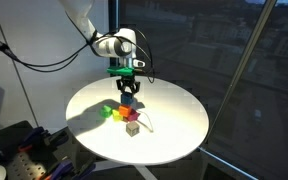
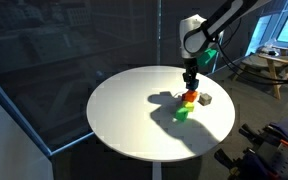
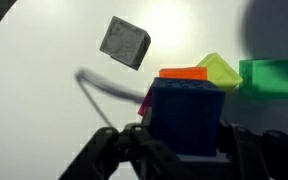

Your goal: Put the blue block on the orange block

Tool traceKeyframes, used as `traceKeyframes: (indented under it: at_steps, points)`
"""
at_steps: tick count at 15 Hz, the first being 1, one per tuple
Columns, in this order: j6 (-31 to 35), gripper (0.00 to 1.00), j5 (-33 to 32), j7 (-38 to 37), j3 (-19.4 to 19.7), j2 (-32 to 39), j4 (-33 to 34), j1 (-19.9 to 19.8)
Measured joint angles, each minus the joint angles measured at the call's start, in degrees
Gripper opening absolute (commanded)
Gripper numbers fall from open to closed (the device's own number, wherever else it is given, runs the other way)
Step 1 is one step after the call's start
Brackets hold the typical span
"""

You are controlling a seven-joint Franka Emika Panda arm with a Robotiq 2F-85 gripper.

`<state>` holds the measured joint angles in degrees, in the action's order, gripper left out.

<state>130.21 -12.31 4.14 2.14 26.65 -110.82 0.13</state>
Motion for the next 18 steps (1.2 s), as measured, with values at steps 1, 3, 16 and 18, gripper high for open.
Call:
traceKeyframes:
  at_steps: [1,3,16,18]
  points:
    - [0.0,0.3,0.0,0.0,0.0,0.13,0.02,-0.01]
    - [-0.02,0.3,0.0,0.0,0.0,0.24,0.02,-0.01]
    - [-1.1,1.0,0.02,0.0,0.09,0.57,0.07,-0.16]
    - [-1.47,1.0,0.03,0.0,0.14,0.59,0.13,-0.18]
